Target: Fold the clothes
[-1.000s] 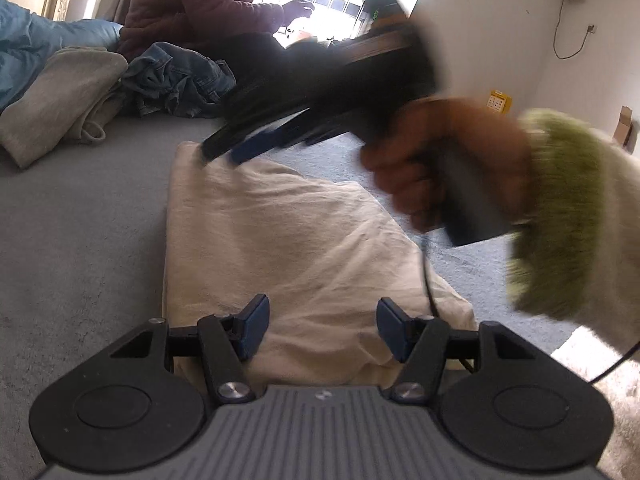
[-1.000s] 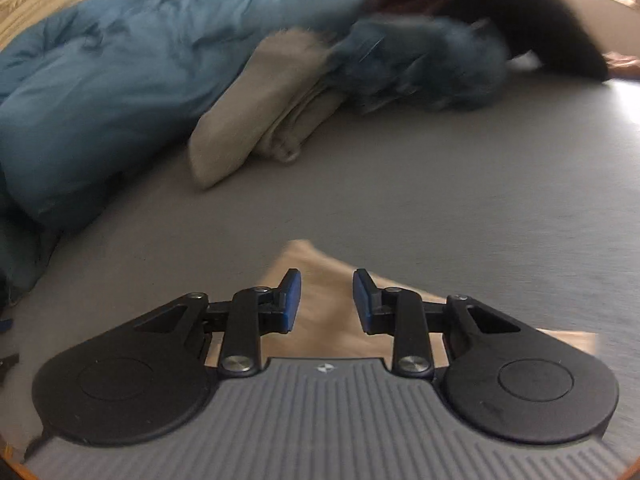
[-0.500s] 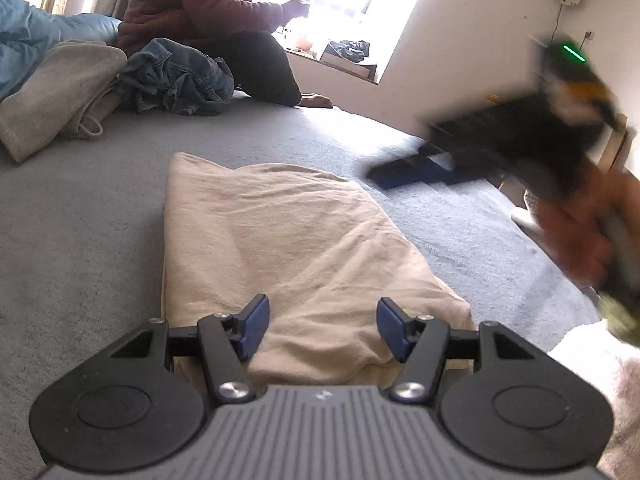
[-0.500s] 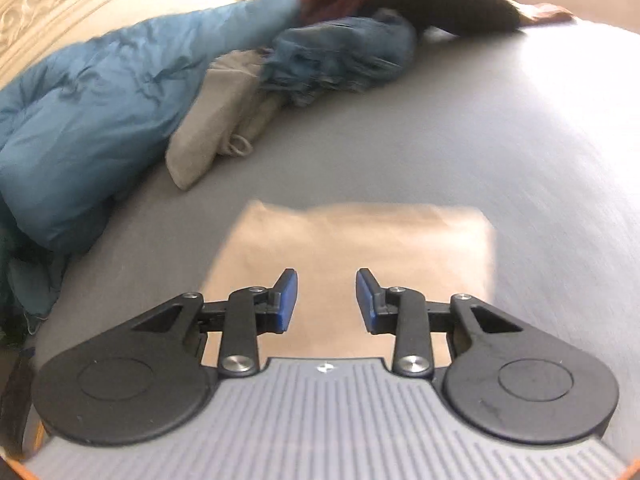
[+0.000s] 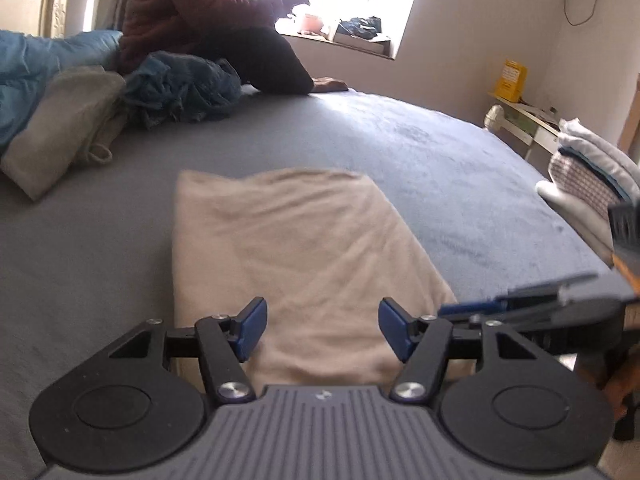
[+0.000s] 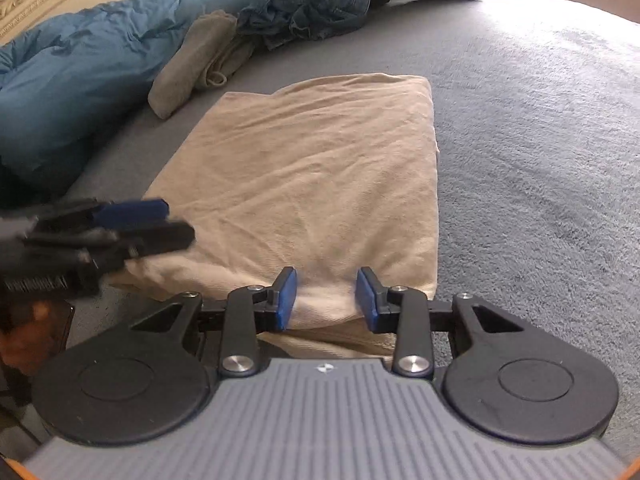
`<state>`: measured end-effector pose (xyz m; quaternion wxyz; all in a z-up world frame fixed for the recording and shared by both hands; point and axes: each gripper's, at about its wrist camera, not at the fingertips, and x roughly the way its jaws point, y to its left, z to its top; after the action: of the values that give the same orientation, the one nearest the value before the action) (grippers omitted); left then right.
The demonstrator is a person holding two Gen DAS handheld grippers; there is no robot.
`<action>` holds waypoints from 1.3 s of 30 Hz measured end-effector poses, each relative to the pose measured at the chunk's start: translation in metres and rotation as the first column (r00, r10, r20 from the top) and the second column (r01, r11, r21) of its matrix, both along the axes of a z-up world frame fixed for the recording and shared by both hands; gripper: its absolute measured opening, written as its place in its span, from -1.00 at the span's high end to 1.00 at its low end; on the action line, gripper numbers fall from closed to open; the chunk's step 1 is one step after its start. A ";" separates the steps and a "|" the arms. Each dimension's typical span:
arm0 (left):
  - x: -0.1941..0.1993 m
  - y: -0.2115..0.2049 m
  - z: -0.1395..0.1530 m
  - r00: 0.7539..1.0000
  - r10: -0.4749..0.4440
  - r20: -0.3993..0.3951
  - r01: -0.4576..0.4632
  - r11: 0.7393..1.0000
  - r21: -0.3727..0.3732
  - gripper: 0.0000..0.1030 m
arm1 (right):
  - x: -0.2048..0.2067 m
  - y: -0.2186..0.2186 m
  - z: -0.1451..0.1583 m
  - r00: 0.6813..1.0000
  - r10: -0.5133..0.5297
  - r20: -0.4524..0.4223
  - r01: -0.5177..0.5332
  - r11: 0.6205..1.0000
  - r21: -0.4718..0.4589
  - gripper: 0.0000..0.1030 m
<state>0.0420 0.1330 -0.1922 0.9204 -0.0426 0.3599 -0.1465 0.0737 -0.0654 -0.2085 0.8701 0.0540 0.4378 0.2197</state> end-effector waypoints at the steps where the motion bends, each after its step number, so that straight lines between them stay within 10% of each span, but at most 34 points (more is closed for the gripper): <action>1: 0.003 -0.001 0.002 1.000 0.011 -0.010 -0.011 1.000 0.019 -0.32 | -0.001 0.000 -0.001 1.000 -0.002 0.003 0.002 1.000 0.003 0.36; 15: 0.028 -0.032 -0.008 0.980 0.101 -0.171 -0.065 0.976 0.205 -0.62 | 0.002 -0.008 -0.002 1.000 -0.016 -0.020 0.017 0.998 0.053 0.35; 39: 0.034 -0.041 -0.006 0.972 0.125 -0.197 -0.074 0.966 0.247 -0.69 | 0.004 -0.008 -0.003 1.000 -0.017 -0.025 0.018 0.998 0.062 0.32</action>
<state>0.0764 0.0916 -0.1986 0.8817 0.0343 0.4679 -0.0503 0.0778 -0.0738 -0.2120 0.8645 0.0875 0.4410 0.2249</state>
